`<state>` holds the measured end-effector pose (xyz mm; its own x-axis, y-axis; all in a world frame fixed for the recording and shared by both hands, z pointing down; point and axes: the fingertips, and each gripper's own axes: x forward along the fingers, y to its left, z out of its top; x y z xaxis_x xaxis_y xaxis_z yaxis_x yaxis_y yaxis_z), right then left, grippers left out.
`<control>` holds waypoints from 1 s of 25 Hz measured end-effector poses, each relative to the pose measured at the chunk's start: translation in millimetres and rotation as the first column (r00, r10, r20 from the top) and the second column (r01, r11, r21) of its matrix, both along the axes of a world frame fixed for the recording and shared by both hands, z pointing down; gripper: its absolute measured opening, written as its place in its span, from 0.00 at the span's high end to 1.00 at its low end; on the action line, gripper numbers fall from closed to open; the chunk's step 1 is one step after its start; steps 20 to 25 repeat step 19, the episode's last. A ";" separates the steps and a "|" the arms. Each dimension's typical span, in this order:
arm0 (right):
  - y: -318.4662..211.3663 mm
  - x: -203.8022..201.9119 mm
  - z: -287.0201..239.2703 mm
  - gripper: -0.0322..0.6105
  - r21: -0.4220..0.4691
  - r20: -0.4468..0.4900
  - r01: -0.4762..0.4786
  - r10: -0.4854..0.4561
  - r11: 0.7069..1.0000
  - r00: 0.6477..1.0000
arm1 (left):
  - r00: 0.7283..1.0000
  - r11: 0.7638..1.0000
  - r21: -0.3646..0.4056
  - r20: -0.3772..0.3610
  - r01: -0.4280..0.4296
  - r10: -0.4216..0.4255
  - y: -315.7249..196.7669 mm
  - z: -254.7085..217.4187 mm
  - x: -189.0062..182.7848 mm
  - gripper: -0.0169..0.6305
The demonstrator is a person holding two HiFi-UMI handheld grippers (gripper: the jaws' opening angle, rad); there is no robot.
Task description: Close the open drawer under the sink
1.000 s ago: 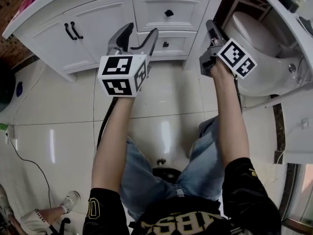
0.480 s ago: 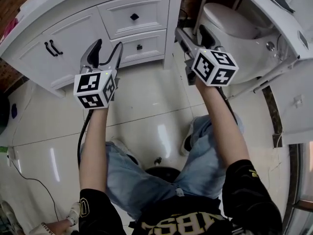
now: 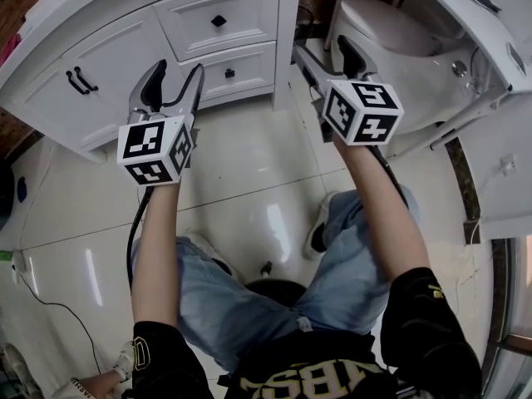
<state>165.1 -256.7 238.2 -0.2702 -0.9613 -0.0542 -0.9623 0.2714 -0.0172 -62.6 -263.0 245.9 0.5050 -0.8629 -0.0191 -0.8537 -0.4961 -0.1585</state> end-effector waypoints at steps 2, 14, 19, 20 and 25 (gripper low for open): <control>0.2 -1.6 4.9 0.39 -0.016 0.013 0.001 -0.001 1.000 1.000 | 1.000 1.000 -0.002 0.002 -0.005 0.005 1.8 2.2 4.7 0.56; 5.0 -14.7 8.0 0.40 -0.008 -0.038 0.005 -0.005 1.000 0.999 | 1.000 0.999 0.040 0.017 -0.012 0.012 5.8 -7.0 14.1 0.56; 1.0 -20.2 6.7 0.40 -0.006 -0.026 0.008 -0.008 1.000 1.000 | 1.000 0.999 0.032 0.013 -0.011 0.010 1.8 -3.5 15.3 0.56; 1.0 -20.2 6.7 0.40 -0.006 -0.026 0.008 -0.008 1.000 1.000 | 1.000 0.999 0.032 0.013 -0.011 0.010 1.8 -3.5 15.3 0.56; 1.0 -20.2 6.7 0.40 -0.006 -0.026 0.008 -0.008 1.000 1.000 | 1.000 0.999 0.032 0.013 -0.011 0.010 1.8 -3.5 15.3 0.56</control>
